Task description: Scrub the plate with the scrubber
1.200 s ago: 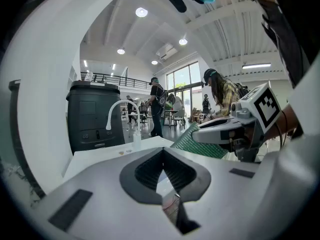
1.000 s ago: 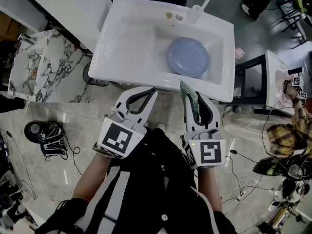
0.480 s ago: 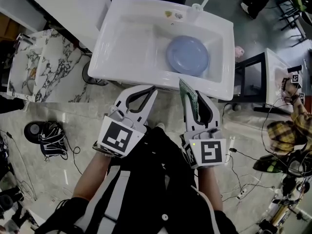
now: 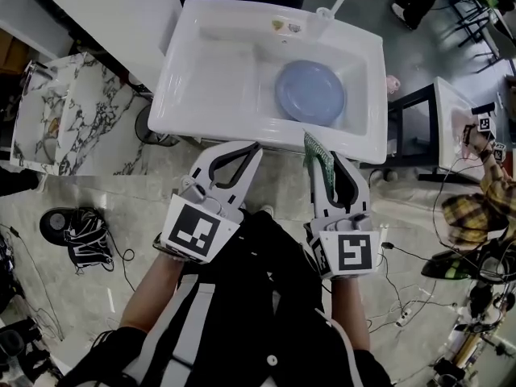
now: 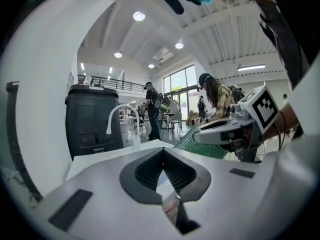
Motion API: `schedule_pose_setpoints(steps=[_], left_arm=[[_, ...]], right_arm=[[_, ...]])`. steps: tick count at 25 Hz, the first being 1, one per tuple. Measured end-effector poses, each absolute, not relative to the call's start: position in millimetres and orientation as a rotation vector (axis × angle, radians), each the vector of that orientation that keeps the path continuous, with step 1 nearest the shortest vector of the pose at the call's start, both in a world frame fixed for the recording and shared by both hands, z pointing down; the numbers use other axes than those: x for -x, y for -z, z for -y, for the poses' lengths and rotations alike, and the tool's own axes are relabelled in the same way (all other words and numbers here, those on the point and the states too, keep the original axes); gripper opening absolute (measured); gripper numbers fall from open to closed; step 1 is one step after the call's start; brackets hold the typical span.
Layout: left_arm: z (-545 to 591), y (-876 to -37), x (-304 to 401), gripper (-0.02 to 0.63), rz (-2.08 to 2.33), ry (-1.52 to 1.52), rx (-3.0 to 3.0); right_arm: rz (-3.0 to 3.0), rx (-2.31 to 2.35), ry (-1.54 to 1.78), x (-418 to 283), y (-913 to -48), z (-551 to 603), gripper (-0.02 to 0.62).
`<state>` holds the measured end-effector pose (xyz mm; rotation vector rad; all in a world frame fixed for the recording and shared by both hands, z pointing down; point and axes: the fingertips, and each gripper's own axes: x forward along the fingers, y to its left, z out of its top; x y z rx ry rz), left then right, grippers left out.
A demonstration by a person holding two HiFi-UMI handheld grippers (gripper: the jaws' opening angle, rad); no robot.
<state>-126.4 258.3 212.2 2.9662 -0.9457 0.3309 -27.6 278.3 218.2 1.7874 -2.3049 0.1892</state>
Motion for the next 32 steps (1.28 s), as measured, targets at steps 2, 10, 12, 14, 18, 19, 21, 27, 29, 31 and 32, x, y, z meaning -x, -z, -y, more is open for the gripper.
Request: schedule_pose_setpoints(steps=[2, 10, 12, 14, 18, 19, 21, 27, 29, 31, 32], left_arm=[[-257.5, -210.5, 132.8, -0.003, 0.952, -0.319, -2.966], [-257.8, -207.1, 151.4, -0.003, 0.92, -0.285, -2.99], [-258.6, -208.3, 154.3, -0.003, 0.912, -0.284, -2.987], [-260.3, -209.0, 154.5, -0.003, 0.896, -0.287, -2.99], [-261.8, -208.6, 152.8, -0.003, 0.869, -0.276, -3.006], [-262.3, -208.7, 152.7, -0.003, 0.862, -0.274, -3.012], [-262.4, -209.6, 152.7, -0.003, 0.859, -0.272, -3.01], [-249.4, -212.0, 147.1, -0.003, 0.889, -0.268, -3.0], [-242.7, -212.7, 143.0, -0.003, 0.9, -0.272, -2.998], [-234.4, -212.1, 137.3, -0.003, 0.913, -0.276, -2.997], [-230.0, -211.6, 134.3, -0.003, 0.92, -0.277, -2.995]], right_arm=[[2.286, -1.802, -0.182, 28.6, -218.5, -278.6, 0.092], [2.221, -1.843, -0.118, 42.3, -215.7, -279.6, 0.092], [2.204, -1.855, -0.124, 45.2, -216.8, -281.9, 0.092], [2.194, -1.87, -0.146, 45.8, -218.3, -284.2, 0.092], [2.203, -1.902, -0.149, 45.0, -215.5, -281.8, 0.092], [2.204, -1.91, -0.145, 44.7, -214.7, -280.3, 0.092], [2.203, -1.917, -0.144, 44.0, -213.8, -277.3, 0.092], [2.213, -1.894, -0.123, 37.6, -216.2, -263.0, 0.092], [2.219, -1.896, -0.13, 32.4, -217.7, -256.0, 0.092], [2.224, -1.889, -0.136, 25.9, -218.8, -247.9, 0.092], [2.228, -1.88, -0.137, 22.8, -219.3, -243.3, 0.092]])
